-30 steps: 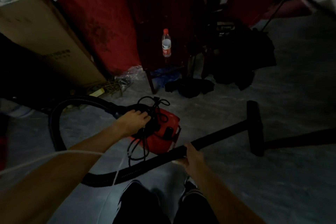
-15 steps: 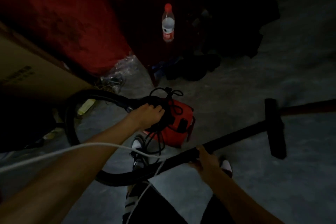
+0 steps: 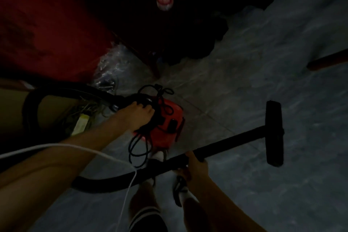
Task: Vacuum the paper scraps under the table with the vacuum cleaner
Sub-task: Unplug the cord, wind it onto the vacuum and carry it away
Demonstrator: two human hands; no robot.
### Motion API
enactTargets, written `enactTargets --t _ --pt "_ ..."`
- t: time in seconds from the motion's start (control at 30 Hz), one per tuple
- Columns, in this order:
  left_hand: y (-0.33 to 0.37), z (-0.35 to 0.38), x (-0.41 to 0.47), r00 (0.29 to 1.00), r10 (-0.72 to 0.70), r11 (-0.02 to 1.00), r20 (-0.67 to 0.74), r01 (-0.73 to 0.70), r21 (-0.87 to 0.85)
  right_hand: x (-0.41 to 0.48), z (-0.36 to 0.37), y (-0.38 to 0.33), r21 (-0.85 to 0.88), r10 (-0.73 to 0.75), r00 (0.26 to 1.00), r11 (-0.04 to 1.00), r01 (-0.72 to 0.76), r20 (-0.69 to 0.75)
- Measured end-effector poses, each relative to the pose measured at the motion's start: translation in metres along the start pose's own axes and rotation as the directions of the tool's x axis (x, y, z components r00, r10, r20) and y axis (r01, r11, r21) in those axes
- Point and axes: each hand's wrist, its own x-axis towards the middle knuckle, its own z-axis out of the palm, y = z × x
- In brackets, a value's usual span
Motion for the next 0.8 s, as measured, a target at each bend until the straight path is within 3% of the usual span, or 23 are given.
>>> enactTargets --t 0.2,0.4,0.5,0.8 --pt "-0.039 0.079 0.065 0.999 0.049 0.997 0.022 -0.051 0.064 0.098 0.042 0.061 0.142 0.043 0.999 0.989 -0.041 -0.012" --pt "-0.082 0.148 0.124 0.943 0.132 0.989 -0.304 -0.144 -0.017 0.181 0.1 0.1 0.158 0.006 0.998 0.987 0.003 -0.062" --pt "-0.099 0.164 0.148 0.955 0.136 0.984 -0.262 -0.16 -0.072 0.216 0.131 0.113 0.22 0.002 0.989 0.975 0.031 -0.148" --pt "-0.123 0.201 0.19 0.922 0.161 0.971 -0.353 -0.213 -0.112 0.296 0.193 0.123 0.31 0.018 0.971 0.949 0.058 -0.238"
